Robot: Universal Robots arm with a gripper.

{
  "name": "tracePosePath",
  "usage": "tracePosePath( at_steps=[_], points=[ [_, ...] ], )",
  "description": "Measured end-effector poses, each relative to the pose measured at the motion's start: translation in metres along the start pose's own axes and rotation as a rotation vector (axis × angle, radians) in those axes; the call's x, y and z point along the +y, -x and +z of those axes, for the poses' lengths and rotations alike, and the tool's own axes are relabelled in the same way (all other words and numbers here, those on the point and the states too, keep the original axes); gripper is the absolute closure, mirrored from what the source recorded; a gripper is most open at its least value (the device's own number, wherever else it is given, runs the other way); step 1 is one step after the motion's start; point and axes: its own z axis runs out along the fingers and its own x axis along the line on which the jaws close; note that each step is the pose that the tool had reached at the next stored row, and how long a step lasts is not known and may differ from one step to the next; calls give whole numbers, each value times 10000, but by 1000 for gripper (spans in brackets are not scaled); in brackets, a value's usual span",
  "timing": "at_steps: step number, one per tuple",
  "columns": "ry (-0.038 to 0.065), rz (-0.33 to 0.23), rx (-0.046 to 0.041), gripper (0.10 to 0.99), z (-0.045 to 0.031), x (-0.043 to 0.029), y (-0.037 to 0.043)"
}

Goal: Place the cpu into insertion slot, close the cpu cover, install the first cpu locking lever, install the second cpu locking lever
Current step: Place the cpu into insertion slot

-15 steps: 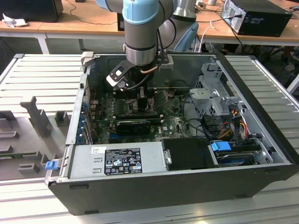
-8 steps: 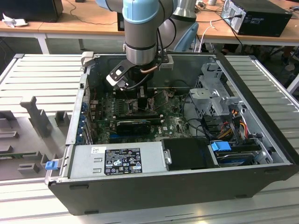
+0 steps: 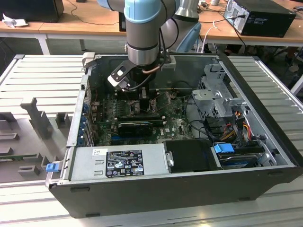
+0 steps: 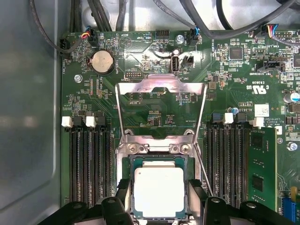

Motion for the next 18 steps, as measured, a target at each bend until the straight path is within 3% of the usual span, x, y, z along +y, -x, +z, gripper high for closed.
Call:
tracePosePath(
  at_steps=[18],
  points=[
    [1,0,1,482,-142,6,-4]
  ],
)
